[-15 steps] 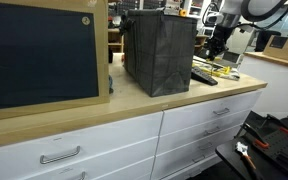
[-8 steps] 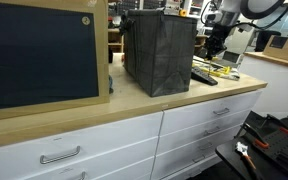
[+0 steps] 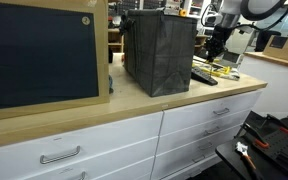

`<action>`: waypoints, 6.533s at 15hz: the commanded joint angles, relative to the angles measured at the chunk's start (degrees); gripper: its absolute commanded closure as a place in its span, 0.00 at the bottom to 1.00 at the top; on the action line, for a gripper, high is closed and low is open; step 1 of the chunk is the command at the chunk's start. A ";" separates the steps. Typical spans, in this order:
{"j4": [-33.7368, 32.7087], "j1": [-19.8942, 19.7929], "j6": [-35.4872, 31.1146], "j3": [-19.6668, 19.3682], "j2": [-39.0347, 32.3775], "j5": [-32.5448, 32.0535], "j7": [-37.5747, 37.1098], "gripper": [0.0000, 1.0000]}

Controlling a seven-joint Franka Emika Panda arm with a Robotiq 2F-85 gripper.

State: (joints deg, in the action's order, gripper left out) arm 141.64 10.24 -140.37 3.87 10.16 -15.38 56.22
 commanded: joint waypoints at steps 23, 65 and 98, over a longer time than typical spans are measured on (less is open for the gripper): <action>-0.47 -2.51 2.06 -1.00 0.86 -0.11 1.70 0.96; 1.14 -1.44 -0.31 -0.83 0.48 7.77 5.27 0.85; 2.87 -4.07 -1.57 -0.57 2.84 -1.73 -1.66 0.96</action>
State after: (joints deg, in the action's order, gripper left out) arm 142.96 6.93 -140.82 2.89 10.93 -14.43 57.00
